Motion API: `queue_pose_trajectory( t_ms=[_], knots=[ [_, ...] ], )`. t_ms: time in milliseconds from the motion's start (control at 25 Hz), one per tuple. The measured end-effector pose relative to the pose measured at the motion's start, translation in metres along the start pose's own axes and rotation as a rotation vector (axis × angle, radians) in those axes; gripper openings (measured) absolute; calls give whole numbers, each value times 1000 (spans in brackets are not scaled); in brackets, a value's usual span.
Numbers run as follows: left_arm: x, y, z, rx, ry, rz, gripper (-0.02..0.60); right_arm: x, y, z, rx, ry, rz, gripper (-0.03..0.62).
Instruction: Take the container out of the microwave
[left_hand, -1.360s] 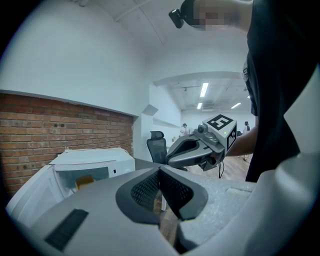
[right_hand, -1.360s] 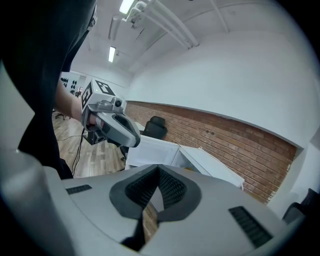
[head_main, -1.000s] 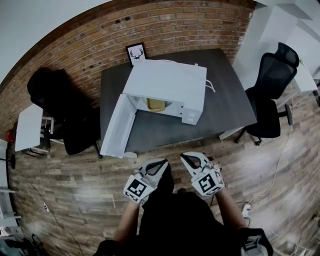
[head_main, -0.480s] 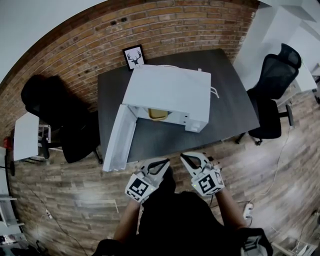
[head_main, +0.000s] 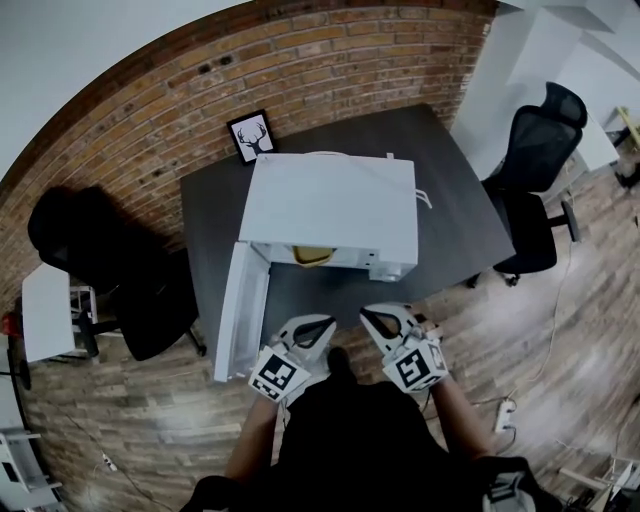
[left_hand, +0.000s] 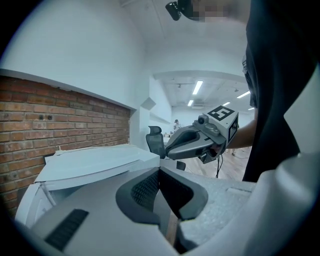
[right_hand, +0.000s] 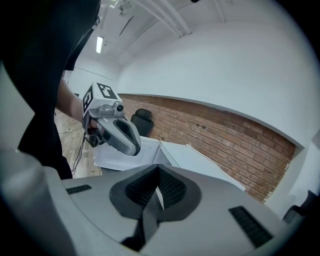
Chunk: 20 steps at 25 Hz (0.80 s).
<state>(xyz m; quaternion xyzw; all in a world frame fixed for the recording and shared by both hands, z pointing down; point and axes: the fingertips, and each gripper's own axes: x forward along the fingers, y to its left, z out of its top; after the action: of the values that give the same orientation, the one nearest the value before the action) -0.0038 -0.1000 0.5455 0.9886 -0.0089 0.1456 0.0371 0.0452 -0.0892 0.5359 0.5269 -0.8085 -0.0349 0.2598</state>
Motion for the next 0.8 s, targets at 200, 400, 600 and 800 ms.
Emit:
queue_pose_trajectory(
  t_ms=[200,400,600,800],
  knots=[
    [15,18,-6,47,1,-46,2,9,-10,-2,6,15,-29,-2],
    [20,21,-12,54,6,-64,2,10,-11,-5,11,28,-41,-2],
    [15,24,-27,2,44,-63,2,10,-11,-4,23,28,-53,-2],
    [16,36,-29,16,47,-28,2,10,-20,-13,75,19,-56,-2]
  ],
)
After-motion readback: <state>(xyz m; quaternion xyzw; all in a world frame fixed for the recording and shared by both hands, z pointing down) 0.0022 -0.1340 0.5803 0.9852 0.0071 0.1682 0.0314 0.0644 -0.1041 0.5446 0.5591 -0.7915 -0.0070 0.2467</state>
